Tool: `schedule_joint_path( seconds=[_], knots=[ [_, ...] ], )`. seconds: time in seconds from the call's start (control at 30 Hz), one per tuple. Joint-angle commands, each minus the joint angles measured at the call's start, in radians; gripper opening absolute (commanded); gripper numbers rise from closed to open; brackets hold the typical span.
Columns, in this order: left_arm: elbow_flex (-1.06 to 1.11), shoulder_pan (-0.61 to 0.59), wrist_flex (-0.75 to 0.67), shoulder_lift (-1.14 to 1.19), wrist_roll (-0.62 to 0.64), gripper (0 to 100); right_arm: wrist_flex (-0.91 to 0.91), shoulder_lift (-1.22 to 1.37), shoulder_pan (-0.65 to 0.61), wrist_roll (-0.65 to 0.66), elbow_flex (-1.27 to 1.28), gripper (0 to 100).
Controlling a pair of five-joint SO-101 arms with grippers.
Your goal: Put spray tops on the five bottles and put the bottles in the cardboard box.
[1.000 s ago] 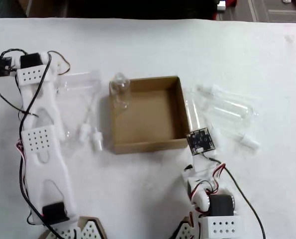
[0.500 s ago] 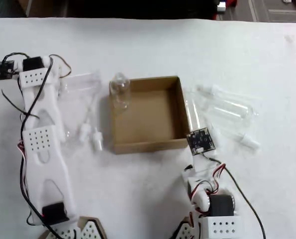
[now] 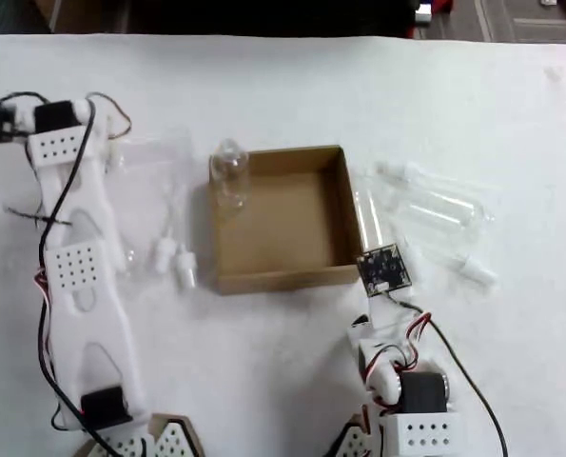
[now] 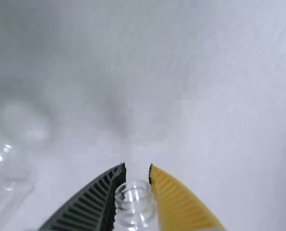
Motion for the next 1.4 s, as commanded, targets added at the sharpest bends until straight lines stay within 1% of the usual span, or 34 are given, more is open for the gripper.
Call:
schedule_joint_path(
  seconds=[0.0,0.1,0.2,0.33,0.37,0.43,0.47,0.5,0.6,0.7,0.77,0.83,0.97,1.13,1.27,1.37],
  knots=[
    [-0.077,-0.027,0.020,-0.143,-0.063,2,0.007,-0.002,0.008,0.005,0.009,1.6],
    [-0.089,-0.021,0.025,-0.226,-0.206,2,0.007,-0.002,0.008,0.005,0.009,1.6],
    [-0.095,-0.010,-0.012,-0.305,-0.414,2,0.007,-0.002,0.008,0.005,0.009,1.6],
    [-0.094,-0.012,-0.051,-0.403,-0.760,2,0.007,-0.002,0.008,0.005,0.009,1.6],
    [-0.094,-0.018,-0.046,-0.424,-0.868,2,0.007,-0.002,0.008,0.005,0.009,1.6],
    [-0.098,-0.047,-0.049,-0.467,-1.149,2,0.007,-0.002,0.008,0.005,0.009,1.6],
    [-0.100,-0.050,-0.048,-0.489,-1.249,2,0.007,-0.002,0.008,0.005,0.009,1.6],
    [-0.100,-0.051,-0.041,-0.513,-1.277,2,0.007,-0.002,0.008,0.005,0.009,1.6],
    [-0.098,-0.054,0.023,-0.590,-1.272,2,0.007,-0.002,0.008,0.005,0.009,1.6],
    [-0.097,-0.015,0.112,-0.685,-1.344,2,0.007,-0.002,0.008,0.005,0.009,1.6],
    [-0.094,0.021,0.120,-0.753,-1.386,2,0.007,-0.002,0.008,0.005,0.009,1.6],
    [-0.094,0.047,0.120,-0.820,-1.389,2,0.007,-0.002,0.008,0.005,0.009,1.6],
    [-0.094,0.137,0.120,-0.967,-1.375,2,0.007,-0.002,0.008,0.005,0.009,1.6],
    [-0.092,0.306,0.121,-1.124,-1.376,2,0.007,-0.002,0.008,0.005,0.009,1.6],
    [-0.083,0.433,0.121,-1.196,-1.379,2,0.007,-0.002,0.008,0.005,0.009,1.6],
    [0.025,0.503,0.121,-1.247,-1.439,2,0.007,-0.002,0.008,0.005,0.009,1.6]
  ],
)
